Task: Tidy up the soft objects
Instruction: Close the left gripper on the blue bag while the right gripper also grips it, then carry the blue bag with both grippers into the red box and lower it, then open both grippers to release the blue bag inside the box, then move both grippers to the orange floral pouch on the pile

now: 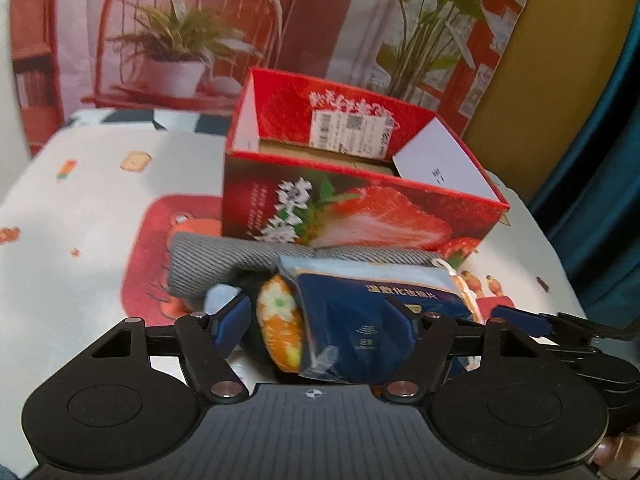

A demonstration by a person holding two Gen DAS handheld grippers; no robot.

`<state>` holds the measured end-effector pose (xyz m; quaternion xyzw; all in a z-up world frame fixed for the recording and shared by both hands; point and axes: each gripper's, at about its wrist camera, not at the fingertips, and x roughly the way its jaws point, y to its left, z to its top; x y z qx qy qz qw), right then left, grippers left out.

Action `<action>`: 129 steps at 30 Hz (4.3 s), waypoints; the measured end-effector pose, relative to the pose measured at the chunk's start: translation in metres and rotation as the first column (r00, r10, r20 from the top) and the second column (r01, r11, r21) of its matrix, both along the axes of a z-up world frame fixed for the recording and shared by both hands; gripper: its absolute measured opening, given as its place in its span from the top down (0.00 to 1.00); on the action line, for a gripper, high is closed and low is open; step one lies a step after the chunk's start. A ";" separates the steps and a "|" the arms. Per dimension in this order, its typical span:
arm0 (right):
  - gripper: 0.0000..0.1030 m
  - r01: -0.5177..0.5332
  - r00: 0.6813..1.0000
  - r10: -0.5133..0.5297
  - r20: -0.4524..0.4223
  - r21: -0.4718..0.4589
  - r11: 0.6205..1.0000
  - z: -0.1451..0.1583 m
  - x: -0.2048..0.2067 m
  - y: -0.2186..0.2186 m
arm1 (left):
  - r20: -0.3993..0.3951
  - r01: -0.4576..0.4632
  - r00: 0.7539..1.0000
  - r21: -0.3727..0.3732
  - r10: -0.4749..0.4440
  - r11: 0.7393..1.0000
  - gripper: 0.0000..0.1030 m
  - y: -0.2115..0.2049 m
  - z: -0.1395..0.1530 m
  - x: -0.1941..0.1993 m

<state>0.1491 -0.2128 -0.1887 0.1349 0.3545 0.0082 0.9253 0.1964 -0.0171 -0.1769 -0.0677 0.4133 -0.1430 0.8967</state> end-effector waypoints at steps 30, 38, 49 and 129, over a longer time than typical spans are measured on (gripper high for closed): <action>0.55 -0.110 0.994 0.108 0.027 0.093 0.990 0.027 0.037 -0.005 | 0.004 0.149 0.989 -0.174 -0.150 0.973 0.50 0.000 0.017 0.041; 0.54 -0.144 0.980 0.137 0.141 0.041 0.989 0.082 0.057 -0.021 | 0.147 0.166 0.979 -0.192 -0.139 0.967 0.50 -0.008 0.064 0.061; 0.54 -0.168 0.961 0.181 0.207 -0.079 0.983 0.114 0.129 -0.041 | 0.253 0.193 0.957 -0.194 -0.141 0.962 0.50 -0.033 0.088 0.138; 0.40 -0.043 0.990 0.046 -0.130 0.021 0.999 -0.028 0.026 -0.031 | -0.067 0.066 0.995 -0.057 -0.069 0.996 0.37 0.006 -0.037 0.044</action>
